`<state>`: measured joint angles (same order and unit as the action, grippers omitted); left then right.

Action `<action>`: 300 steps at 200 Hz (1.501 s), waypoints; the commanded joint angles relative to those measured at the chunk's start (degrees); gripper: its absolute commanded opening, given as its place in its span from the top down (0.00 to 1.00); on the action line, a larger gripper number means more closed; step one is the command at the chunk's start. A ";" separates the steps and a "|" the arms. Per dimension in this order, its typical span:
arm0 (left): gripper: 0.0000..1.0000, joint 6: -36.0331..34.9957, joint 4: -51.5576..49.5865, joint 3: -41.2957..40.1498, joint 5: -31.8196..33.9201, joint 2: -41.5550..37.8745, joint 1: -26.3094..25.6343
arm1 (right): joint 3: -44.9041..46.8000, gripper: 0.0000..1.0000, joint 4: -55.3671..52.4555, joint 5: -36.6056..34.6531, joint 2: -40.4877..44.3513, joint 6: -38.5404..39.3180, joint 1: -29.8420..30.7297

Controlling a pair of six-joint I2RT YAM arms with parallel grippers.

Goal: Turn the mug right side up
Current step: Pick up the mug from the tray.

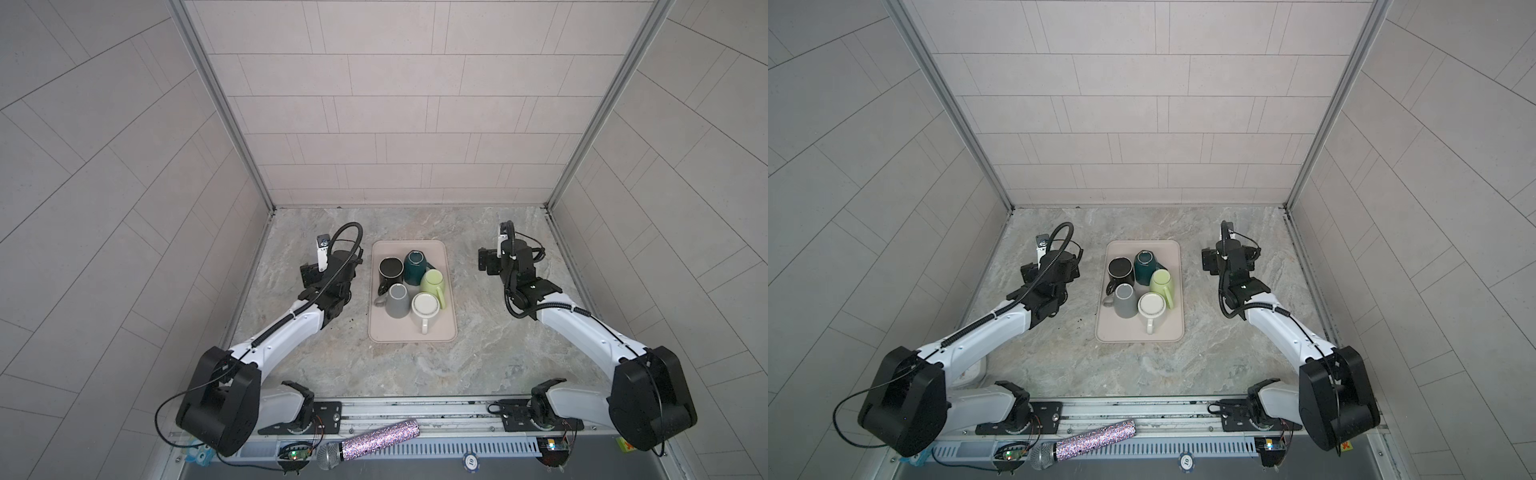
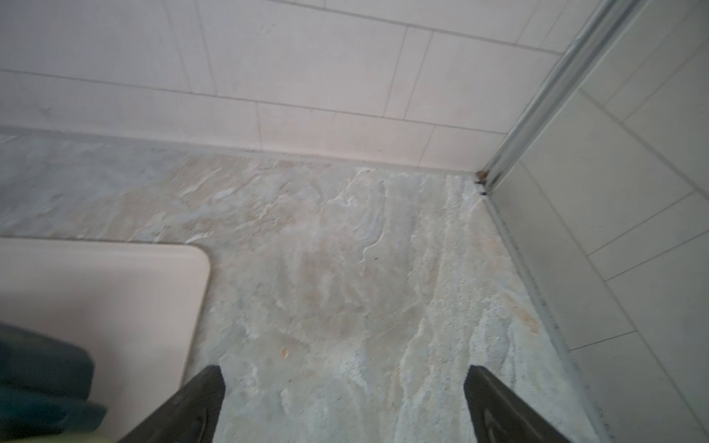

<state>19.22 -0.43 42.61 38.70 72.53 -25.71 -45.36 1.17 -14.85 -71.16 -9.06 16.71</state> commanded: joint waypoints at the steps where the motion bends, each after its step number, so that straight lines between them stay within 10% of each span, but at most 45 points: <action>1: 0.00 1.64 -7.12 1.61 -0.44 -2.10 -3.00 | -0.89 0.02 -10.21 7.19 3.20 -4.82 1.28; 148: 0.00 9.54 -24.92 9.87 -5.81 -7.93 -9.61 | 3.18 0.08 -19.50 18.81 7.88 -13.13 7.87; 300: 0.00 7.14 -25.88 9.98 -11.54 -8.73 -11.52 | 2.81 0.48 -15.13 22.60 0.63 -16.16 15.28</action>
<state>27.05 -25.61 51.53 27.38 64.75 -36.80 -42.09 -14.81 7.53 -68.40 -24.08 31.20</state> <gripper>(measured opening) 0.998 0.549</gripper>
